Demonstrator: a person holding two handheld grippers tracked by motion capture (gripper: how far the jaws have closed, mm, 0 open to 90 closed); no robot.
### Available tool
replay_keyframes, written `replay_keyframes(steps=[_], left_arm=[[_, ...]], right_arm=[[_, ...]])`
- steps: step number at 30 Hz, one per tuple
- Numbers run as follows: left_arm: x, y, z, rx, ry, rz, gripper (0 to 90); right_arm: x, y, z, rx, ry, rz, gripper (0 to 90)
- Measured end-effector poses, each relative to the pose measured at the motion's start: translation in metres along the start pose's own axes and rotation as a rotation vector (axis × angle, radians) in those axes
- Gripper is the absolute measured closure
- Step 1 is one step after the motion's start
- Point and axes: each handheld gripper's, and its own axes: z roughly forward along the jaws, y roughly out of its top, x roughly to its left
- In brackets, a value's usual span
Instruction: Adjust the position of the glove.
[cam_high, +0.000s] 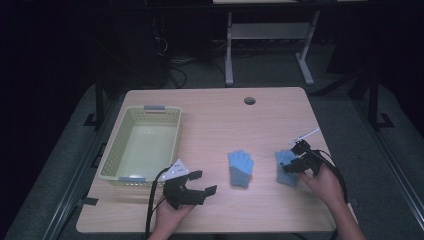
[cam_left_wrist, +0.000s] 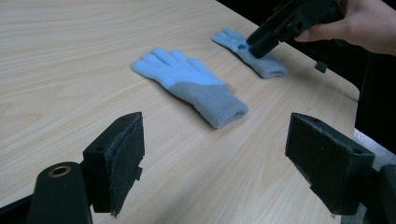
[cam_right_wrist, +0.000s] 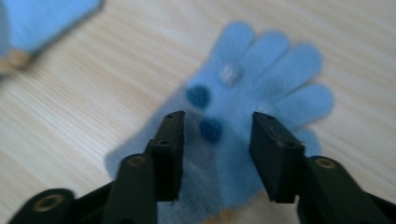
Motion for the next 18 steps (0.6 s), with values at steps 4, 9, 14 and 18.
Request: replay_keyframes(steps=[4, 9, 14, 18], left_arm=[[-0.0003, 0.0003, -0.0006, -0.009, -0.012, 0.000, 19.4], [-0.0014, 0.0011, -0.0020, -0.013, -0.006, -0.004, 19.4], [-0.0024, 0.0001, -0.0005, -0.003, -0.011, 0.000, 19.4], [-0.0032, -0.0002, -0.0012, -0.006, -0.009, -0.001, 19.4]], right_arm=[[0.0020, -0.0025, 0.0032, 0.000, -0.028, -0.023, 60.4], [0.0060, -0.0019, 0.0048, 0.001, -0.058, -0.043, 61.9], [0.0073, -0.0018, 0.0049, 0.003, -0.067, -0.043, 66.7], [0.0069, -0.0010, 0.0047, 0.004, -0.075, -0.027, 74.7]])
